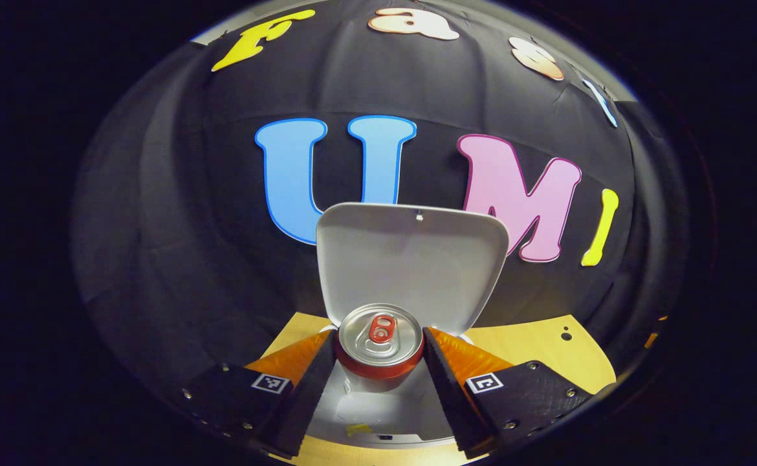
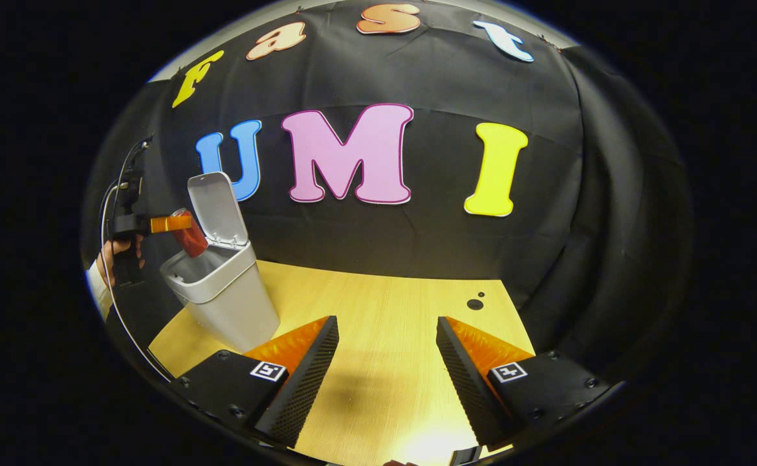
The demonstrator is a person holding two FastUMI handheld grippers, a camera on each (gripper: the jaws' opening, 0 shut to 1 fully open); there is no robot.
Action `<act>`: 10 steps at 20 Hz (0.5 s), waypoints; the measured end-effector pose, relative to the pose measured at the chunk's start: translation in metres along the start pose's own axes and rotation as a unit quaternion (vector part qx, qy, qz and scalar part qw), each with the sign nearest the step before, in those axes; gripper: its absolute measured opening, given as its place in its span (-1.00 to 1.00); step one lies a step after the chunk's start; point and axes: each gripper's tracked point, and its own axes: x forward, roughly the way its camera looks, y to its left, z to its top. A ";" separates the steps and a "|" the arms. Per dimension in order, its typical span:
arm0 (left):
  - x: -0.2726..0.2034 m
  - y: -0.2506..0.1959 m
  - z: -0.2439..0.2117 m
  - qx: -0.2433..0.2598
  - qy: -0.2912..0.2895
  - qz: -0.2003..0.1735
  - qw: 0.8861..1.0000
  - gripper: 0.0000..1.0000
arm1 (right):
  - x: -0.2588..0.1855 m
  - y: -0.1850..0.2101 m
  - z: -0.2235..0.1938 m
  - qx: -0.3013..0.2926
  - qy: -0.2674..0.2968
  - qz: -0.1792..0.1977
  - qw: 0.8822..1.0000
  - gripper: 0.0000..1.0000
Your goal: Press the lid of the desktop garbage bin to open it, pick up the crumpled paper on the desktop and throw it into the bin, then pick up the pop can on the desktop and drop it into the bin, and finally close the garbage bin lid.
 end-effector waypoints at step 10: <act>0.016 0.004 -0.031 0.022 0.035 0.011 0.999 0.70 | -0.004 -0.007 -0.009 0.008 0.010 -0.013 1.000 0.96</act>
